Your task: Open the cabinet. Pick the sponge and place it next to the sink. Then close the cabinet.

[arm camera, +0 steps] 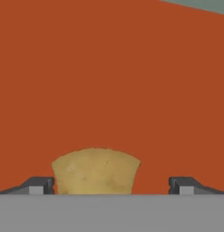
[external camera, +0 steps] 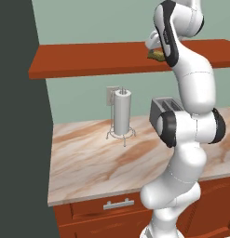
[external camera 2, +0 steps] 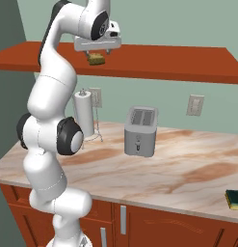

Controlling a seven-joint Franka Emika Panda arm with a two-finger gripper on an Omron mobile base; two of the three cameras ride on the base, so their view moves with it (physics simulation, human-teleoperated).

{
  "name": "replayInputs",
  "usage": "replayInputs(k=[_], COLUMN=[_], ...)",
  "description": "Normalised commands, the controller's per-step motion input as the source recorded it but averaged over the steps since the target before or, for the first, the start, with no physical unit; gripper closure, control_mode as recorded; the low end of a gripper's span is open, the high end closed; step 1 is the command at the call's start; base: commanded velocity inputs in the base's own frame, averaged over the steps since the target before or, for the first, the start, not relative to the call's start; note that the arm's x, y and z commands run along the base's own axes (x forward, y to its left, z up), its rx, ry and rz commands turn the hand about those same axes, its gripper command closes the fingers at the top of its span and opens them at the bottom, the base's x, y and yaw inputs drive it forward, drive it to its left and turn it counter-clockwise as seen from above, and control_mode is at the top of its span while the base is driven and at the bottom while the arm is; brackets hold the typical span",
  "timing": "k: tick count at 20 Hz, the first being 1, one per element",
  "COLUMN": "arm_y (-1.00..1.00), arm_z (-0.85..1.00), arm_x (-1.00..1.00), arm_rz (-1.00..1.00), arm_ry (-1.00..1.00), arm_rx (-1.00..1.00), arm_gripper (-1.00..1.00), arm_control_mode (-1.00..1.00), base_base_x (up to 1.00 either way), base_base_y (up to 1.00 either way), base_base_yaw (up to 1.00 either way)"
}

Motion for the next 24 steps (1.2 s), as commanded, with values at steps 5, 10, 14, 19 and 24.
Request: replayInputs(k=[5,10,14,19,24], arm_y=[0.0,0.0,0.0,0.0,0.0], arm_z=[-0.08,-0.16,-0.18,-0.18,-0.15], arm_x=[0.0,0.0,0.0,0.0,0.0], arm_rz=[0.0,0.0,0.0,0.0,0.02], arm_ry=[0.02,0.07,0.11,0.13,0.07], arm_rx=[0.04,0.02,0.03,0.03,0.02], arm_gripper=[-1.0,-1.0,-1.0,-1.0,-1.0], arm_control_mode=[-1.0,-1.0,-1.0,-1.0,-1.0], base_base_x=[0.0,0.0,0.0,0.0,0.0], base_base_y=[0.0,0.0,0.0,0.0,0.0], base_base_yaw=[0.0,0.0,0.0,0.0,0.0])
